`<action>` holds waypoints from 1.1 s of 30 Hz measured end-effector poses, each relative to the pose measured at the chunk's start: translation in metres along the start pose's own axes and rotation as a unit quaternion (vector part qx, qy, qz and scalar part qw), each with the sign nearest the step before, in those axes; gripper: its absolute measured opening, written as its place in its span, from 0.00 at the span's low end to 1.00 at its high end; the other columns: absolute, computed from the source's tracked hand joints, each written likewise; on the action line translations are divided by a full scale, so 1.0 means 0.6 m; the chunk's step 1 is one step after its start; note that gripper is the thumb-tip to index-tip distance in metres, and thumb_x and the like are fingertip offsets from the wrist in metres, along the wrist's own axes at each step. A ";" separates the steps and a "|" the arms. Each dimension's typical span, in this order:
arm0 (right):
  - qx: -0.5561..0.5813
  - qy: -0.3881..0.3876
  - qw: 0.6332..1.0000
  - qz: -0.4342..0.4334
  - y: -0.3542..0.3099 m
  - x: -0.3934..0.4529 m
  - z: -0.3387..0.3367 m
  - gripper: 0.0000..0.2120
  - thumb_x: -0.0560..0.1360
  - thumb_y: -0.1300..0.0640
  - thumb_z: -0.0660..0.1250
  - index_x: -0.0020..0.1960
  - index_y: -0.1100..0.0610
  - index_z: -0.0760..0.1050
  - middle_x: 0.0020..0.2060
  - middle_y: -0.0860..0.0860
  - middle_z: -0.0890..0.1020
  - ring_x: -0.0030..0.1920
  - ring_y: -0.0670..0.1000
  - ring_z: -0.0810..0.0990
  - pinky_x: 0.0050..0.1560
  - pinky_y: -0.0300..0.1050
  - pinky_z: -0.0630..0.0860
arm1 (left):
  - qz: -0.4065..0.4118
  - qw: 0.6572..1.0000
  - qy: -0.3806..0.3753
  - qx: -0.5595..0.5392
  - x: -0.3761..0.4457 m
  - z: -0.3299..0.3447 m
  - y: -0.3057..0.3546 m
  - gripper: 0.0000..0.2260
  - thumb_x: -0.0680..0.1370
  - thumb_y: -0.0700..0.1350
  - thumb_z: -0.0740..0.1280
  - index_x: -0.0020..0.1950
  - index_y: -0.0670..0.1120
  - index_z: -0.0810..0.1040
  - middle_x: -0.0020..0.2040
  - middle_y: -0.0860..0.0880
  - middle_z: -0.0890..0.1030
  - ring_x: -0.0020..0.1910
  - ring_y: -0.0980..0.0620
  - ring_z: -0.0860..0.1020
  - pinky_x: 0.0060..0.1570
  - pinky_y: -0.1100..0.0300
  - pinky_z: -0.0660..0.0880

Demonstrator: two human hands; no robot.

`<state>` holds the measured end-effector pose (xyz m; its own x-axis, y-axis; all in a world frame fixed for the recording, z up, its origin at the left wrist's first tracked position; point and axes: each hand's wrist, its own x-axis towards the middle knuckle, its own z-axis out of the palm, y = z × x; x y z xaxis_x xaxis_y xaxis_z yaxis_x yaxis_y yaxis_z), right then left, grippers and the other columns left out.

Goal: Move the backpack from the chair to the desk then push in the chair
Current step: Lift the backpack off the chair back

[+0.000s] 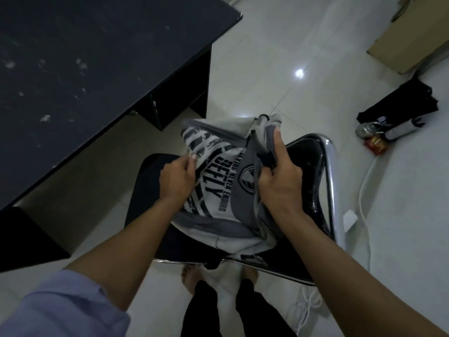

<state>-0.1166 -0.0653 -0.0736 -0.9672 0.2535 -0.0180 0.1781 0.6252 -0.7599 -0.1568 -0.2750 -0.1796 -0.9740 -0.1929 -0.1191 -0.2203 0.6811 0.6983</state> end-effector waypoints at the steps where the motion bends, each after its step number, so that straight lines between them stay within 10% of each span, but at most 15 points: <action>1: 0.019 0.006 1.000 -0.004 -0.004 0.006 -0.012 0.40 0.77 0.71 0.61 0.81 0.44 0.55 0.34 0.51 0.77 0.28 0.43 0.71 0.32 0.32 0.70 | 0.024 0.999 0.019 0.010 0.007 -0.026 0.014 0.21 0.84 0.56 0.58 0.35 0.46 0.70 0.31 0.46 0.76 0.32 0.43 0.74 0.33 0.53 0.65; 10: 0.089 0.034 0.991 -0.090 -0.080 0.084 -0.113 0.38 0.80 0.66 0.63 0.82 0.42 0.52 0.46 0.52 0.81 0.41 0.52 0.79 0.44 0.42 0.75 | 0.148 0.970 0.165 0.101 0.034 -0.168 0.219 0.16 0.85 0.50 0.58 0.42 0.44 0.74 0.30 0.45 0.78 0.28 0.44 0.75 0.31 0.52 0.69; 19: 0.138 0.062 0.968 -0.200 -0.073 0.200 -0.319 0.36 0.80 0.66 0.62 0.82 0.45 0.53 0.47 0.55 0.82 0.43 0.51 0.78 0.43 0.40 0.72 | 0.117 0.934 0.296 0.163 0.000 -0.154 0.438 0.19 0.86 0.48 0.55 0.74 0.42 0.71 0.40 0.38 0.84 0.40 0.34 0.81 0.40 0.46 0.75; 33: 0.150 0.033 0.960 -0.234 -0.096 0.419 -0.360 0.34 0.80 0.64 0.61 0.82 0.46 0.54 0.56 0.59 0.82 0.52 0.59 0.80 0.49 0.41 0.72 | 0.057 0.916 0.328 0.225 0.125 -0.148 0.571 0.18 0.86 0.48 0.54 0.73 0.41 0.71 0.39 0.35 0.82 0.38 0.33 0.81 0.38 0.45 0.77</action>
<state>-0.3309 0.1216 0.1060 -0.9131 0.0495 0.4048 -0.3429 0.4441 -0.8278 -0.3008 -0.1192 0.1134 -0.7826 -0.3844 0.4897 -0.2626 0.9170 0.3002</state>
